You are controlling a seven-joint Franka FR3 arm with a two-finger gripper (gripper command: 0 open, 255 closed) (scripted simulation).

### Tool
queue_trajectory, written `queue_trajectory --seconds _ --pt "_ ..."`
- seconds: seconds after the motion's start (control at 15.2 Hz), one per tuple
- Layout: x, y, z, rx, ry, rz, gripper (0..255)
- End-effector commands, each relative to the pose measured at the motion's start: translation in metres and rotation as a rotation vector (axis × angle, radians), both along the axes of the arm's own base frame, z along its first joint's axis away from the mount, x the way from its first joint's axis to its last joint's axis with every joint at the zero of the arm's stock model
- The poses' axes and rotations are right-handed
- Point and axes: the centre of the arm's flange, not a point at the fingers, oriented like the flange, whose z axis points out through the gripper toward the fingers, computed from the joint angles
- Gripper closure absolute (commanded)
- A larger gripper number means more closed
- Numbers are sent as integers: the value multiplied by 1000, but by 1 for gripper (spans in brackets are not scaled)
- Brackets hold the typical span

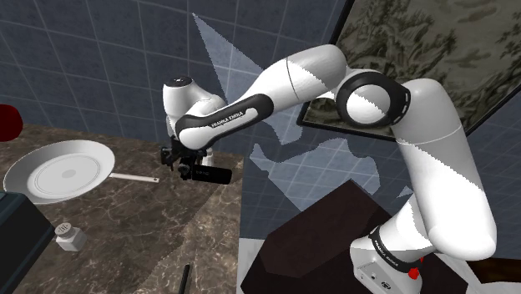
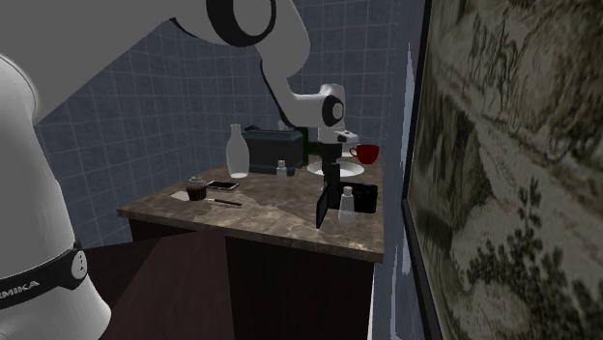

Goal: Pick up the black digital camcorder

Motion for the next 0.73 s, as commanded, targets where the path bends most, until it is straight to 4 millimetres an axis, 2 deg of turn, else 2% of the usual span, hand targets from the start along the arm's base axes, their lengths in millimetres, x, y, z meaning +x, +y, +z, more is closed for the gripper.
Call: queue_trajectory --seconds 0.0,0.07,0.66 --pt "0 0 -4 0 -1 0 0" --pt "0 0 -4 0 -1 0 255" --pt "0 0 -4 0 -1 0 255"
